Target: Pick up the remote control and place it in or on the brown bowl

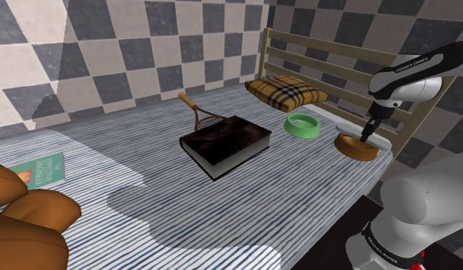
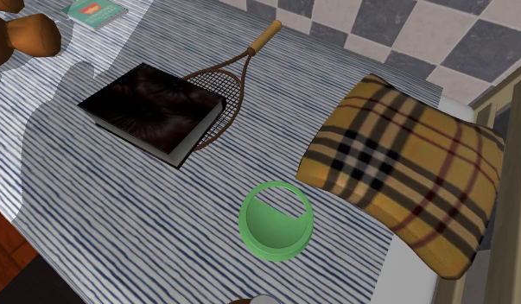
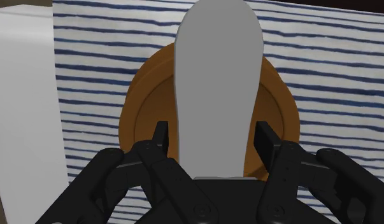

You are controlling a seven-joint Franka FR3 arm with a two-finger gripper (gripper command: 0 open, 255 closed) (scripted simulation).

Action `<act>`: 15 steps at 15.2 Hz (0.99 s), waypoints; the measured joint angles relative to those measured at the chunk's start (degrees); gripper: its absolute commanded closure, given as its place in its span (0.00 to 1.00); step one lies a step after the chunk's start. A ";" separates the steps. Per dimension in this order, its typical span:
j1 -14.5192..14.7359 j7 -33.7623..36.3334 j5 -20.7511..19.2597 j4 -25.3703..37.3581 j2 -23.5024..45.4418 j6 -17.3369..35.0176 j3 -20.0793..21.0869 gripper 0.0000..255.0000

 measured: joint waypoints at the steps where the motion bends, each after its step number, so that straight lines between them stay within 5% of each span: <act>1: 0.06 -0.18 0.10 -0.32 0.62 0.94 -0.24 1.00; 9: 0.11 -0.36 0.18 -1.02 1.44 2.70 -0.60 1.00; 10: 0.10 -0.36 0.18 -1.05 1.44 2.70 -0.60 0.00; 15: 0.12 -0.37 0.19 -1.13 1.51 2.66 -0.60 0.00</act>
